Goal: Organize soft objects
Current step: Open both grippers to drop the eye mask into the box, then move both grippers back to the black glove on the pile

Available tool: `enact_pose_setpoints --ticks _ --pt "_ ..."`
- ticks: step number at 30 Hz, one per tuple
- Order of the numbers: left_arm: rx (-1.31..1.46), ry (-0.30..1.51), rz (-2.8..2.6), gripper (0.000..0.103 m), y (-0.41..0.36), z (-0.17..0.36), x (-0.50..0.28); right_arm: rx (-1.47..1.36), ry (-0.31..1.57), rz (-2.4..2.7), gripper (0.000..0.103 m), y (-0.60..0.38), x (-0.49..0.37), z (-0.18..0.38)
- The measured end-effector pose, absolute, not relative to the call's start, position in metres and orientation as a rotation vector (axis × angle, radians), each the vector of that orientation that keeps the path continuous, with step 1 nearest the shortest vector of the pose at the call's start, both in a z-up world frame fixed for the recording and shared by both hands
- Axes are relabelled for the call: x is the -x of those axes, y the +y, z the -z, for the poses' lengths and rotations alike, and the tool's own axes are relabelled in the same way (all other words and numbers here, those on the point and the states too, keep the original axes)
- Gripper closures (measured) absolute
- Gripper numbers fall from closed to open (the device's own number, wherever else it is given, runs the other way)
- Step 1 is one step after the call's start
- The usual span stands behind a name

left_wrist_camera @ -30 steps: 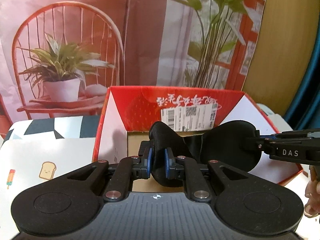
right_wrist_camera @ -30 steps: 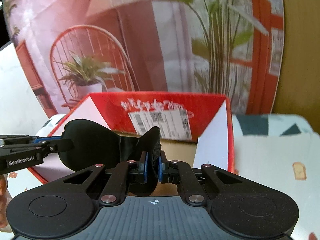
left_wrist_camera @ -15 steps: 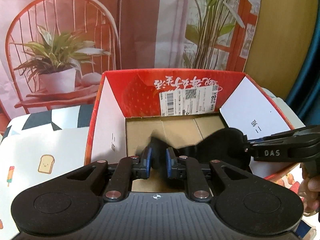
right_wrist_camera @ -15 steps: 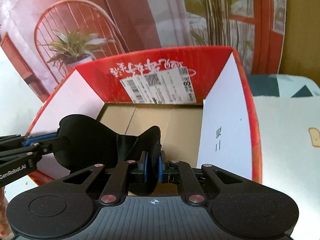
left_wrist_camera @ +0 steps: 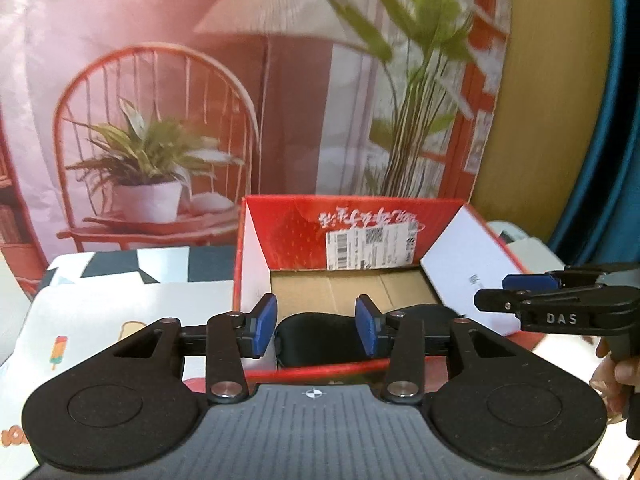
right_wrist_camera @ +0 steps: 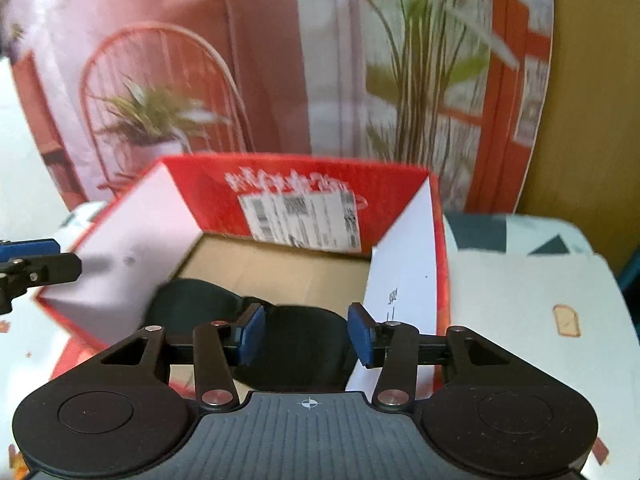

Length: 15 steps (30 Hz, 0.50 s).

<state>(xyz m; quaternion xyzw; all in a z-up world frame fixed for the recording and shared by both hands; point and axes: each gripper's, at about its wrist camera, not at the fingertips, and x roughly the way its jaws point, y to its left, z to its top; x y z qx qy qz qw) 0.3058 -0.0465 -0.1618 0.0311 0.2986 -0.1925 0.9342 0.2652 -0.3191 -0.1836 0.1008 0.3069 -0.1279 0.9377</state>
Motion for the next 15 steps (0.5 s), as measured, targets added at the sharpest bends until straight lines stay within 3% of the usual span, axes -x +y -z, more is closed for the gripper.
enact_pose_setpoints --ticks 15 --pt "0.032 0.551 0.377 0.057 -0.002 0.189 -0.152 -0.198 0.302 0.162 0.059 -0.227 -0.110 0.195"
